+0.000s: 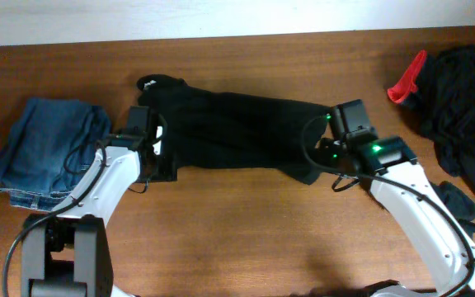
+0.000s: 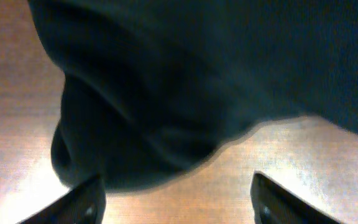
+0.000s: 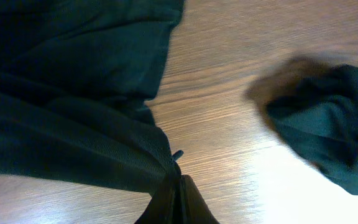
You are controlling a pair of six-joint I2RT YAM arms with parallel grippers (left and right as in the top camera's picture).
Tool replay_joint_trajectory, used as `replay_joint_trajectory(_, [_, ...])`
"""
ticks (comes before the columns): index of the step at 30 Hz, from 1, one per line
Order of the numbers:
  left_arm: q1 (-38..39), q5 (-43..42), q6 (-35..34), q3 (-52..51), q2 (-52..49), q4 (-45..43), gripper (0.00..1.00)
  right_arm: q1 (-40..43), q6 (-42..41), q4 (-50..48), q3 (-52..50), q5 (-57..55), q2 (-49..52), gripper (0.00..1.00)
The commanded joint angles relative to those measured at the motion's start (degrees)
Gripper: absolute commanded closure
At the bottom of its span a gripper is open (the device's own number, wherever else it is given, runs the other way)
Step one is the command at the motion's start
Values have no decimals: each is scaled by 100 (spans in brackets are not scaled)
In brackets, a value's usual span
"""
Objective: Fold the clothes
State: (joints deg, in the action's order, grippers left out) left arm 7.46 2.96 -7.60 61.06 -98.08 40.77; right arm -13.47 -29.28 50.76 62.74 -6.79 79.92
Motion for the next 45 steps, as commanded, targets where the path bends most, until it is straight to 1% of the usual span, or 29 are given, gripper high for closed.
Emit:
replay_joint_trajectory(1, [4,-133,-52,-343,48,-459,27,195,57,133,223,-269,-87,96])
replay_joint_trajectory(4, [2,-129,-50,-527,48,-793,28,192,61,177,295,-275,-87,96])
replay_joint_trajectory(5, [2,-131,-50,-605,48,-927,31,195,59,175,297,-273,-87,96])
replay_joint_trajectory(8, [4,-131,-50,-787,46,-1191,46,192,57,175,297,-273,-87,96])
replay_joint_trajectory(9, [4,-131,-50,-839,44,-1233,55,195,57,170,297,-273,-87,96])
replay_joint_trajectory(11, [2,-131,-48,-887,44,-1231,76,195,59,160,297,-278,-87,96])
replay_joint_trajectory(12, [4,-131,-48,-914,44,-1220,91,195,63,157,297,-302,-87,96])
replay_joint_trajectory(13, [4,-131,-48,-918,44,-1176,100,197,118,155,297,-317,-92,96])
replay_joint_trajectory(16, [2,-131,-52,-896,105,-1056,100,236,214,179,323,-363,-105,96])
replay_joint_trajectory(19, [-2,-223,-74,-662,426,-737,100,323,415,199,431,-365,-131,96])
replay_joint_trajectory(22, [-2,-258,-72,-109,1161,-249,100,452,511,297,704,-380,-229,96])
replay_joint_trajectory(25, [-2,-251,-70,396,1773,50,100,492,531,391,953,-378,-343,96])
replay_joint_trajectory(27, [-2,-138,-68,964,2352,317,100,492,608,570,1237,-374,-446,96])
replay_joint_trajectory(31, [-2,-39,-50,1589,2951,538,100,487,658,846,1591,-308,-566,96])
replay_joint_trajectory(37, [-2,-17,-52,1856,3467,704,100,487,662,1023,1786,-278,-697,96])
replay_joint_trajectory(40, [-2,-17,-50,2087,3641,774,99,487,811,1106,1908,-295,-772,96])
replay_joint_trajectory(44, [-2,-22,17,2988,3849,1005,100,487,811,1512,2485,-291,-951,96])
replay_joint_trajectory(45, [-2,-20,105,3460,3860,1134,100,487,809,1665,2754,-291,-1047,96])
